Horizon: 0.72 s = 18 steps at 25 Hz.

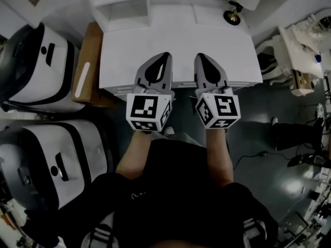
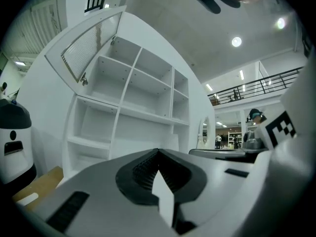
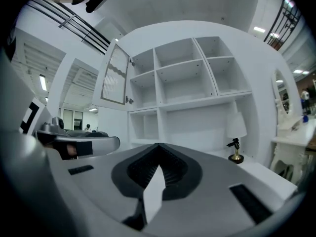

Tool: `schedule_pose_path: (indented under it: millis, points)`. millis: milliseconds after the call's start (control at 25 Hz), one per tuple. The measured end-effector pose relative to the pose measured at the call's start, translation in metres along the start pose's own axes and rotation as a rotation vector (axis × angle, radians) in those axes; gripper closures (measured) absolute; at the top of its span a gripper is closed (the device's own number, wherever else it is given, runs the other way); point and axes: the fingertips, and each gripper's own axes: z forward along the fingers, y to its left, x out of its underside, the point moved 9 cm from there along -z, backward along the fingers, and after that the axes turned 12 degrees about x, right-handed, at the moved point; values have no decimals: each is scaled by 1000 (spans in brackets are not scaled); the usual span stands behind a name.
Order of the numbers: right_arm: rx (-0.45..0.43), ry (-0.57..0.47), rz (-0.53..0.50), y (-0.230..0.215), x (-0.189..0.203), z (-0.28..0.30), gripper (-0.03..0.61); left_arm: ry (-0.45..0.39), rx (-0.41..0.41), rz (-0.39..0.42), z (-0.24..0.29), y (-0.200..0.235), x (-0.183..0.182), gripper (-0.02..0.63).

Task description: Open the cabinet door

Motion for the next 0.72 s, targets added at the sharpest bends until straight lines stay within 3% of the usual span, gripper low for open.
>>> schedule_pose_path:
  millis: [560, 720]
  points:
    - [-15, -23, 10, -34, -4, -21, 560, 11, 1, 38, 13, -41, 1, 603]
    - [-25, -26, 9, -38, -6, -22, 560, 39, -30, 111, 17, -47, -1, 603]
